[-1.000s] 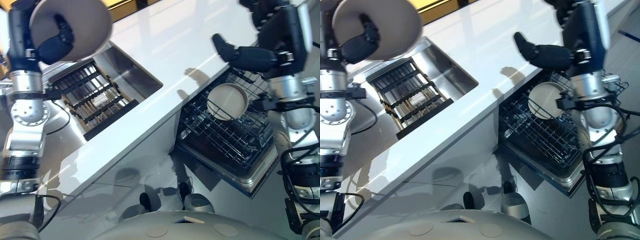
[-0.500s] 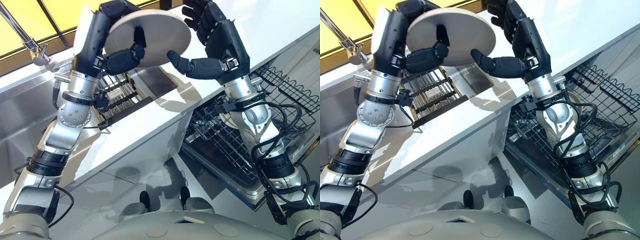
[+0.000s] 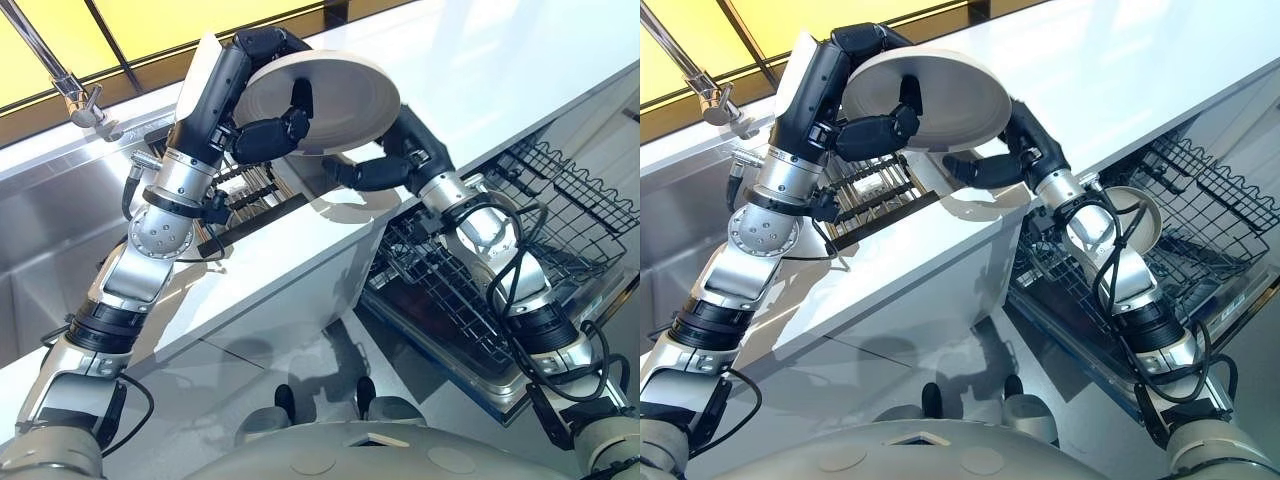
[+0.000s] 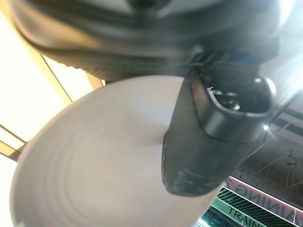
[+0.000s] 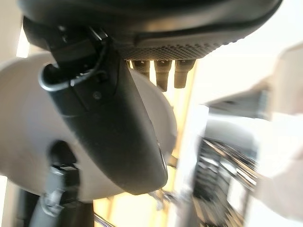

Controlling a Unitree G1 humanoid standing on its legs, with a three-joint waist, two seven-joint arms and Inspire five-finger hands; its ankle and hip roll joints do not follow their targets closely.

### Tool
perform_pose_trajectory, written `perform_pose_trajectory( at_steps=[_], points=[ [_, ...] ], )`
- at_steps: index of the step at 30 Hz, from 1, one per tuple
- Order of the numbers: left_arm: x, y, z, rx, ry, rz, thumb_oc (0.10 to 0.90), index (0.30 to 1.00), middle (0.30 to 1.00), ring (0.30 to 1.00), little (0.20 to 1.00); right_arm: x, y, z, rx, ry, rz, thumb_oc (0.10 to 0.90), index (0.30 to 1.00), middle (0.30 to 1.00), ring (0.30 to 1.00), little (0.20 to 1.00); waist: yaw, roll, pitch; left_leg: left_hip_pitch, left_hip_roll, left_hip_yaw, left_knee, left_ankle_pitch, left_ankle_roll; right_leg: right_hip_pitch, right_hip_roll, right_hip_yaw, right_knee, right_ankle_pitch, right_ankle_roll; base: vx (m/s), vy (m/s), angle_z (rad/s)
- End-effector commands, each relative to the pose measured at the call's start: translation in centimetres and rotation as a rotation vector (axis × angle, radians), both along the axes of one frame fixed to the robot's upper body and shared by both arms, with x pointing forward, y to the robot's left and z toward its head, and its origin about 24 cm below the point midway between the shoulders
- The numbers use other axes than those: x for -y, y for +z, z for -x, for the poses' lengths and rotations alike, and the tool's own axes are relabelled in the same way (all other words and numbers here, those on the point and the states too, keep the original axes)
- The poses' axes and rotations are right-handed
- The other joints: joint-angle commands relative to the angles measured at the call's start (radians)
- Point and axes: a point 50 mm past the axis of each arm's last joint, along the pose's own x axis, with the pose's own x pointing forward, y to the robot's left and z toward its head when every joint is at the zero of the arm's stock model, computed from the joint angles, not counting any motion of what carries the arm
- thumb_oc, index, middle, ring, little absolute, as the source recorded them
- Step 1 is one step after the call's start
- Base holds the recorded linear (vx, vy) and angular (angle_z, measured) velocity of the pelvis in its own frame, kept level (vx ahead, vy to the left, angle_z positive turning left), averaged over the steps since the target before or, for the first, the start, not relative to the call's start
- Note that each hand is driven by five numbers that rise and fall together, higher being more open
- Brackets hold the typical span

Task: Pick up plates and place into dishwasher.

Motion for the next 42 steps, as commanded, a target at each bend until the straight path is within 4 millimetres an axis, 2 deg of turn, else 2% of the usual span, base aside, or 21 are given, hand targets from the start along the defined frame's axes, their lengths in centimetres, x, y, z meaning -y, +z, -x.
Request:
perform_pose_trajectory(
  at_steps=[1,3,5,6,7,8,9,10,11,12,20,25,26,29,34,42],
  points=[
    [1.7,4.9,0.8,0.234,-0.106,0.032,0.100,0.300,0.300,0.300,0.200,-1.6,4.4,-0.3,0.167,0.115,0.038,0.800,0.900,0.900,0.900,0.900,0.005,-0.012,-0.100,0.010,-0.045,0.020,0.003,-0.092,0.033,-0.017,0.070,-0.020,0.068,-0.086,0.009,0.00,-0.014,0.06],
    [1.7,4.9,0.8,0.232,-0.108,0.029,0.100,0.300,0.300,0.300,0.200,-1.6,4.4,-0.5,0.157,0.126,0.037,0.800,0.900,0.900,0.900,0.900,0.005,-0.014,-0.099,0.010,-0.045,0.020,0.003,-0.091,0.034,-0.016,0.070,-0.020,0.068,-0.085,0.009,0.00,-0.006,0.02],
    [1.8,4.8,0.7,0.224,-0.112,0.029,0.100,0.300,0.300,0.300,0.200,-1.7,4.5,-0.5,0.165,0.130,0.015,0.375,0.535,0.535,0.535,0.475,0.005,-0.014,-0.097,0.010,-0.044,0.018,0.003,-0.090,0.034,-0.016,0.070,-0.020,0.069,-0.086,0.008,0.00,0.000,0.00],
    [1.9,4.7,0.6,0.214,-0.119,0.026,0.100,0.300,0.300,0.300,0.200,-1.8,4.7,-0.5,0.174,0.134,0.001,0.270,0.446,0.446,0.446,0.370,0.006,-0.014,-0.096,0.010,-0.044,0.017,0.003,-0.090,0.034,-0.016,0.071,-0.020,0.071,-0.086,0.008,0.00,0.000,0.00],
    [2.0,4.6,0.6,0.204,-0.125,0.025,0.100,0.300,0.300,0.300,0.200,-1.9,4.8,-0.4,0.182,0.136,-0.008,0.232,0.413,0.413,0.413,0.332,0.006,-0.014,-0.095,0.011,-0.045,0.016,0.003,-0.090,0.034,-0.015,0.071,-0.020,0.070,-0.086,0.007,0.00,0.000,0.00],
    [2.2,4.4,0.6,0.191,-0.132,0.020,0.100,0.300,0.300,0.300,0.200,-2.0,4.9,-0.3,0.193,0.138,-0.022,0.243,0.422,0.422,0.422,0.343,0.007,-0.014,-0.094,0.011,-0.045,0.015,0.003,-0.091,0.035,-0.014,0.071,-0.021,0.069,-0.085,0.008,0.00,0.000,0.00],
    [2.2,4.2,0.6,0.176,-0.135,0.016,0.100,0.300,0.300,0.300,0.200,-2.1,4.9,-0.2,0.198,0.139,-0.030,0.336,0.502,0.502,0.502,0.436,0.008,-0.014,-0.093,0.012,-0.046,0.014,0.003,-0.092,0.036,-0.014,0.071,-0.020,0.067,-0.084,0.008,0.00,0.000,0.00],
    [2.3,3.9,0.5,0.161,-0.136,0.008,0.100,0.300,0.300,0.300,0.200,-2.2,4.9,-0.1,0.203,0.141,-0.035,0.501,0.644,0.644,0.644,0.601,0.009,-0.013,-0.093,0.012,-0.047,0.014,0.003,-0.093,0.036,-0.013,0.070,-0.021,0.063,-0.082,0.009,0.00,0.000,0.00],
    [2.4,3.6,0.5,0.146,-0.135,0.002,0.100,0.300,0.300,0.300,0.200,-2.3,4.9,-0.1,0.204,0.141,-0.036,0.764,0.869,0.869,0.869,0.864,0.010,-0.013,-0.092,0.012,-0.047,0.014,0.003,-0.094,0.036,-0.012,0.069,-0.023,0.059,-0.079,0.010,0.00,0.000,0.00],
    [2.4,3.4,0.4,0.131,-0.134,-0.003,0.100,0.300,0.300,0.300,0.200,-2.4,4.8,0.0,0.205,0.141,-0.036,0.800,0.900,0.900,0.900,0.900,0.011,-0.013,-0.091,0.013,-0.047,0.015,0.003,-0.094,0.036,-0.011,0.068,-0.024,0.057,-0.078,0.011,0.00,0.000,0.00],
    [1.6,1.8,-0.2,0.060,-0.093,-0.035,0.100,0.300,0.300,0.300,0.200,-1.8,4.5,-0.2,0.182,0.125,-0.062,0.800,0.900,0.900,0.900,0.900,0.012,-0.011,-0.092,0.013,-0.044,0.022,0.003,-0.093,0.037,-0.009,0.069,-0.019,0.055,-0.078,0.011,0.00,0.000,0.00],
    [1.3,1.6,-0.3,0.063,-0.066,-0.030,0.100,0.300,0.300,0.300,0.200,-2.4,4.4,0.0,0.099,0.204,-0.249,0.800,0.900,0.900,0.900,0.900,0.018,-0.011,-0.090,0.013,-0.044,0.018,0.003,-0.091,0.036,-0.007,0.068,-0.025,0.054,-0.078,0.010,0.00,0.000,0.00],
    [1.0,1.6,-0.4,0.068,-0.048,-0.027,0.100,0.300,0.300,0.300,0.200,-2.8,4.4,0.3,0.039,0.268,-0.351,0.800,0.900,0.900,0.900,0.900,0.020,-0.011,-0.090,0.014,-0.044,0.018,0.003,-0.091,0.036,-0.006,0.067,-0.029,0.053,-0.078,0.009,0.00,0.000,0.00],
    [0.4,1.7,-0.5,0.082,-0.013,-0.020,0.100,0.300,0.300,0.300,0.200,-3.4,4.5,0.8,-0.032,0.377,-0.490,0.800,0.900,0.900,0.900,0.900,0.024,-0.012,-0.091,0.014,-0.042,0.019,0.003,-0.091,0.034,-0.004,0.065,-0.036,0.053,-0.080,0.009,0.00,0.000,0.00],
    [-1.1,2.2,-1.1,0.088,0.053,0.013,0.100,0.300,0.300,0.300,0.200,-3.7,5.8,1.6,0.015,0.447,-0.601,0.800,0.900,0.900,0.900,0.900,0.026,-0.013,-0.096,0.010,-0.040,0.021,0.003,-0.090,0.033,-0.006,0.061,-0.047,0.051,-0.080,0.011,0.00,0.000,0.00],
    [-2.5,1.9,-1.6,0.061,0.116,0.028,0.100,0.300,0.300,0.300,0.200,-3.2,7.3,2.5,0.108,0.453,-0.616,0.800,0.900,0.900,0.900,0.900,0.019,-0.013,-0.109,0.011,-0.042,0.025,0.003,-0.091,0.035,-0.005,0.062,-0.039,0.043,-0.076,0.010,0.00,0.000,0.00]
  ],
)
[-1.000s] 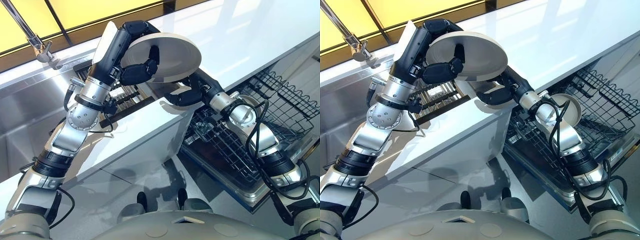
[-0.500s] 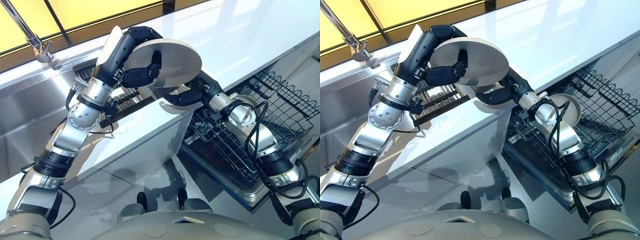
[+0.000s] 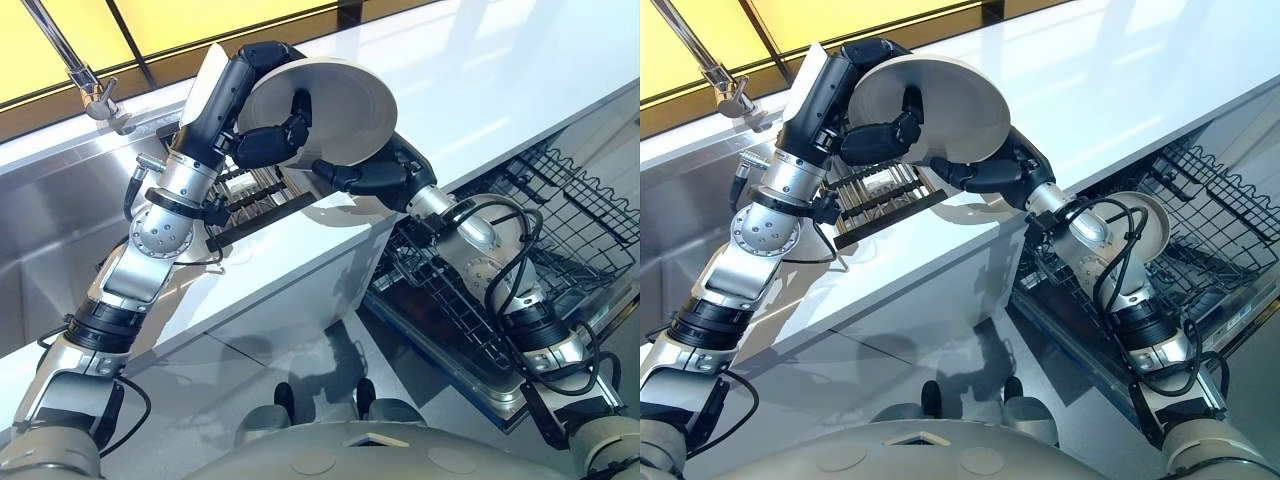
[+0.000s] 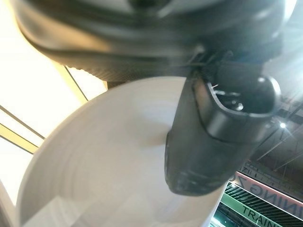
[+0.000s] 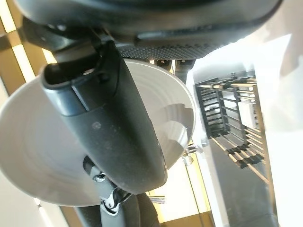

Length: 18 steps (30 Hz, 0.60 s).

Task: Pick up plates and place into dishwasher.

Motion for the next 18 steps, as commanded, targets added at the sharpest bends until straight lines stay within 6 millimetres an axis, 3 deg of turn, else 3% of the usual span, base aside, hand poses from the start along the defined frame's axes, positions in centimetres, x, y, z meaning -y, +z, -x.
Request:
perform_pose_trajectory(
  at_steps=[1,12,18],
  points=[
    [-2.0,2.2,-1.2,0.089,0.092,0.030,0.100,0.300,0.300,0.300,0.200,-1.9,8.4,2.6,0.415,0.157,-0.228,0.800,0.900,0.900,0.900,0.900,-0.004,-0.013,-0.109,0.011,-0.044,0.026,0.003,-0.095,0.037,-0.004,0.061,-0.037,0.042,-0.076,0.010,0.00,0.000,0.00],
    [-0.8,1.1,-1.6,0.035,0.062,0.027,0.100,0.300,0.300,0.300,0.200,-1.5,11.4,3.5,0.610,0.080,-0.306,0.800,0.900,0.900,0.900,0.900,-0.004,-0.009,-0.112,0.016,-0.046,0.029,0.003,-0.100,0.041,-0.001,0.062,-0.029,0.041,-0.077,0.008,0.00,0.000,0.00],
    [-0.1,0.9,-1.7,0.007,0.008,0.045,0.100,0.300,0.300,0.300,0.200,-2.5,11.0,3.2,0.459,0.160,-0.439,0.800,0.900,0.900,0.900,0.900,0.002,-0.007,-0.115,0.018,-0.046,0.025,0.003,-0.100,0.043,0.001,0.061,-0.030,0.047,-0.082,0.008,0.00,0.000,0.00]
  ],
)
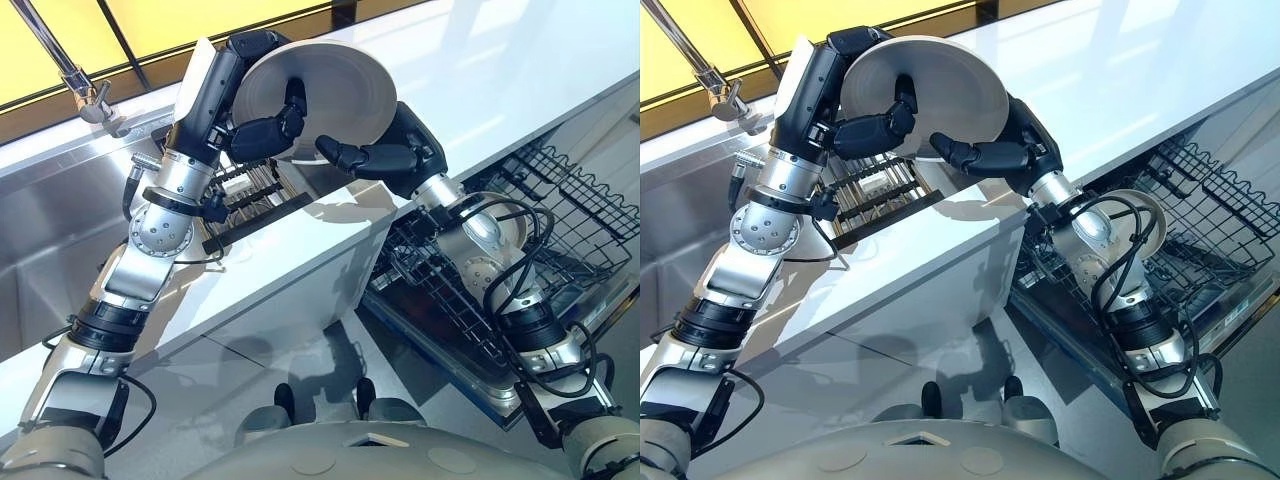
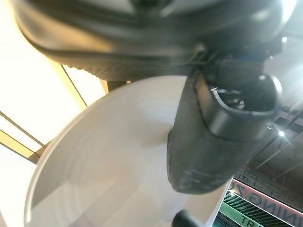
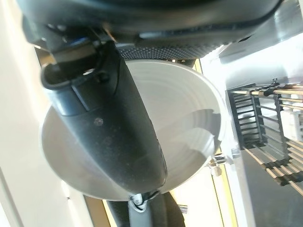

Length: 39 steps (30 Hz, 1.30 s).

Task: Pick up plates and place into dishwasher.

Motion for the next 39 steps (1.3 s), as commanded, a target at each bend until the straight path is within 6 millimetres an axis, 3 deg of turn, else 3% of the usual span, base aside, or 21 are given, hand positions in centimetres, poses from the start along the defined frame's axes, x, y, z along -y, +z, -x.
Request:
perform_pose_trajectory(
  at_steps=[1,2,3,9,19,20,21,24,27,30,34,36,39],
  points=[
    [0.3,1.0,-1.4,0.012,-0.022,-0.002,0.100,0.300,0.300,0.300,0.200,-2.5,9.2,2.9,0.356,0.214,-0.357,0.388,0.547,0.547,0.547,0.488,0.008,-0.009,-0.114,0.018,-0.045,0.021,0.002,-0.099,0.043,0.002,0.060,-0.034,0.047,-0.081,0.008,0.00,0.000,0.00],
    [0.6,1.0,-1.3,0.012,-0.042,-0.003,0.100,0.300,0.300,0.300,0.200,-2.7,9.0,2.8,0.330,0.221,-0.392,0.155,0.347,0.347,0.347,0.255,0.009,-0.010,-0.114,0.018,-0.045,0.020,0.002,-0.099,0.044,0.002,0.059,-0.036,0.046,-0.080,0.008,0.00,0.000,0.00],
    [0.9,1.0,-1.1,0.010,-0.064,-0.002,0.100,0.300,0.300,0.300,0.200,-2.8,8.8,2.8,0.313,0.226,-0.417,0.100,0.300,0.300,0.300,0.200,0.011,-0.010,-0.115,0.018,-0.045,0.019,0.002,-0.098,0.043,0.002,0.059,-0.037,0.046,-0.079,0.009,0.00,0.000,0.00],
    [3.1,1.1,-0.1,-0.003,-0.227,0.006,0.100,0.300,0.300,0.300,0.200,-3.4,8.6,2.9,0.302,0.201,-0.457,0.100,0.300,0.300,0.300,0.200,0.014,-0.010,-0.114,0.013,-0.046,0.007,0.002,-0.096,0.046,0.000,0.061,-0.029,0.042,-0.075,0.008,0.00,0.000,0.00],
    [4.9,2.2,0.9,0.013,-0.355,0.033,0.116,0.314,0.314,0.314,0.216,-2.8,7.9,2.4,0.257,0.148,-0.467,0.100,0.300,0.300,0.300,0.200,0.003,-0.011,-0.109,0.011,-0.049,-0.003,0.002,-0.097,0.052,-0.008,0.064,-0.009,0.056,-0.079,0.007,0.00,0.008,0.03],
    [4.8,2.1,0.7,-0.030,-0.372,0.077,0.718,0.829,0.829,0.829,0.818,-2.7,7.9,2.4,0.260,0.138,-0.466,0.100,0.300,0.300,0.300,0.200,0.002,-0.011,-0.108,0.011,-0.050,-0.004,0.002,-0.097,0.053,-0.009,0.065,-0.007,0.056,-0.079,0.008,0.00,0.000,0.00],
    [4.8,2.0,0.6,-0.073,-0.399,0.122,0.800,0.900,0.900,0.900,0.900,-2.6,8.0,2.4,0.264,0.132,-0.466,0.100,0.300,0.300,0.300,0.200,0.001,-0.011,-0.108,0.011,-0.050,-0.004,0.002,-0.097,0.052,-0.009,0.065,-0.006,0.056,-0.078,0.008,0.00,0.000,0.00],
    [4.9,1.2,0.4,-0.243,-0.554,0.378,0.800,0.900,0.900,0.900,0.900,-2.1,8.3,2.5,0.287,0.117,-0.489,0.100,0.300,0.300,0.300,0.200,0.000,-0.011,-0.107,0.011,-0.050,-0.004,0.002,-0.098,0.052,-0.011,0.065,-0.002,0.057,-0.077,0.008,0.00,0.000,0.00],
    [4.9,1.1,0.5,-0.288,-0.623,0.532,0.800,0.900,0.900,0.900,0.900,-1.7,9.1,2.7,0.334,0.076,-0.505,0.100,0.300,0.300,0.300,0.200,-0.001,-0.010,-0.107,0.011,-0.050,-0.004,0.002,-0.099,0.052,-0.013,0.065,0.000,0.059,-0.078,0.007,0.00,0.000,0.00],
    [4.1,1.9,0.7,-0.263,-0.651,0.657,0.800,0.900,0.900,0.900,0.900,0.2,11.0,3.2,0.513,-0.135,-0.462,0.100,0.300,0.300,0.300,0.200,-0.004,-0.009,-0.111,0.010,-0.050,-0.004,0.002,-0.101,0.052,-0.016,0.065,0.004,0.062,-0.080,0.006,0.00,0.007,-0.03],
    [2.4,3.3,0.9,-0.180,-0.559,0.661,0.800,0.900,0.900,0.900,0.900,3.7,13.7,4.3,0.858,-0.624,-0.218,0.100,0.300,0.300,0.300,0.200,-0.009,-0.001,-0.118,0.007,-0.054,-0.004,0.002,-0.099,0.053,-0.024,0.068,0.017,0.067,-0.077,0.003,-0.01,0.014,-0.06],
    [1.2,3.7,1.0,-0.142,-0.465,0.602,0.800,0.900,0.900,0.900,0.900,6.1,14.0,4.5,0.937,-0.832,-0.100,0.100,0.300,0.300,0.300,0.200,-0.011,0.004,-0.119,0.008,-0.056,-0.006,0.002,-0.102,0.055,-0.024,0.069,0.020,0.068,-0.080,0.003,0.00,0.000,0.00],
    [-1.1,3.5,1.2,-0.143,-0.387,0.568,0.800,0.900,0.900,0.900,0.900,10.7,12.8,4.6,0.975,-1.176,0.134,0.100,0.300,0.300,0.300,0.200,-0.013,0.006,-0.116,0.009,-0.057,-0.014,0.002,-0.104,0.055,-0.019,0.068,0.017,0.066,-0.085,0.005,0.00,0.010,0.03]
  ],
)
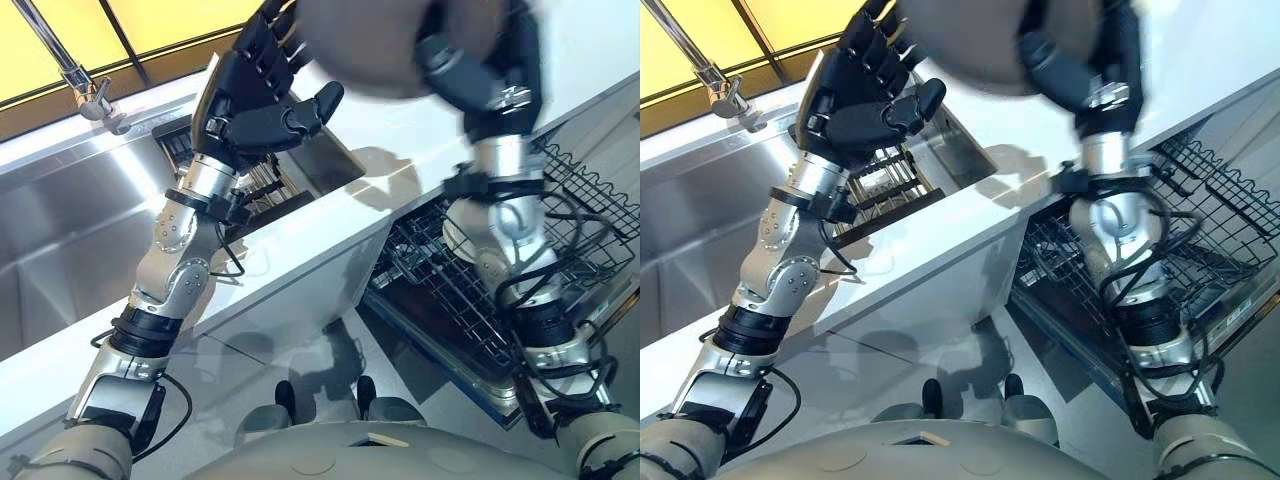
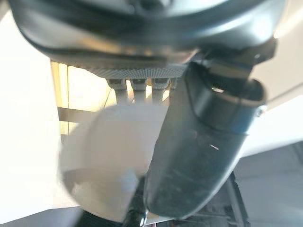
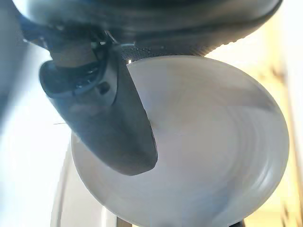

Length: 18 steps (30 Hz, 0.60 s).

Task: Pick up plates and place into dishwasher.

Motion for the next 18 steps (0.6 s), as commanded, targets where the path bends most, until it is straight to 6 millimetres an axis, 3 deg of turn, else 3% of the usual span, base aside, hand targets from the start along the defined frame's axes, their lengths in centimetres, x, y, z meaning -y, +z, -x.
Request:
perform_pose_trajectory(
  at_steps=[1,4,7,9,10,14,18],
  points=[
    [-2.7,2.9,1.2,0.168,0.097,-0.019,0.800,0.900,0.900,0.900,0.900,4.0,3.6,2.5,0.286,-0.364,0.095,0.100,0.300,0.300,0.300,0.200,-0.010,0.007,-0.115,0.026,-0.053,-0.003,0.003,-0.109,0.053,-0.006,0.069,-0.013,0.065,-0.085,0.005,-0.02,0.025,-0.04],
    [-4.7,1.8,1.8,0.141,0.141,-0.027,0.800,0.900,0.900,0.900,0.900,9.4,0.6,3.3,0.116,-0.648,0.108,0.100,0.300,0.300,0.300,0.200,-0.017,0.012,-0.105,0.024,-0.053,-0.006,0.003,-0.108,0.052,-0.005,0.068,-0.015,0.063,-0.086,0.007,-0.02,0.038,-0.01],
    [-5.6,1.1,2.3,0.129,0.172,-0.036,0.800,0.900,0.900,0.900,0.900,12.5,-2.6,4.3,-0.049,-0.825,0.129,0.100,0.300,0.300,0.300,0.200,-0.023,0.016,-0.099,0.022,-0.053,-0.003,0.003,-0.105,0.052,-0.006,0.068,-0.011,0.060,-0.084,0.008,0.00,0.000,0.00],
    [-5.7,1.0,2.4,0.129,0.181,-0.041,0.800,0.900,0.900,0.900,0.900,13.0,-3.1,4.4,-0.084,-0.874,0.150,0.100,0.300,0.300,0.300,0.200,-0.024,0.016,-0.098,0.023,-0.053,-0.002,0.003,-0.105,0.052,-0.006,0.068,-0.011,0.060,-0.084,0.008,0.00,0.000,0.00],
    [-6.4,1.0,2.6,0.128,0.218,-0.048,0.800,0.900,0.900,0.900,0.900,15.1,-5.3,5.3,-0.216,-1.020,0.230,0.100,0.300,0.300,0.300,0.200,-0.031,0.018,-0.091,0.028,-0.052,0.000,0.003,-0.114,0.052,0.000,0.067,-0.008,0.057,-0.090,0.011,0.00,0.000,0.00],
    [-7.9,1.4,2.7,0.133,0.355,-0.090,0.800,0.900,0.900,0.900,0.900,17.3,-8.6,6.3,-0.452,-1.057,0.284,0.100,0.300,0.300,0.300,0.200,-0.045,0.020,-0.079,0.029,-0.052,0.008,0.003,-0.114,0.051,-0.003,0.065,-0.002,0.058,-0.089,0.014,0.00,0.000,0.00],
    [-9.6,1.4,2.6,0.126,0.510,-0.151,0.800,0.900,0.900,0.900,0.900,17.4,-11.1,6.7,-0.620,-0.997,0.308,0.100,0.300,0.300,0.300,0.200,-0.059,0.017,-0.069,0.027,-0.054,0.014,0.003,-0.114,0.052,-0.009,0.065,0.006,0.061,-0.089,0.015,-0.03,0.003,-0.01]
  ],
)
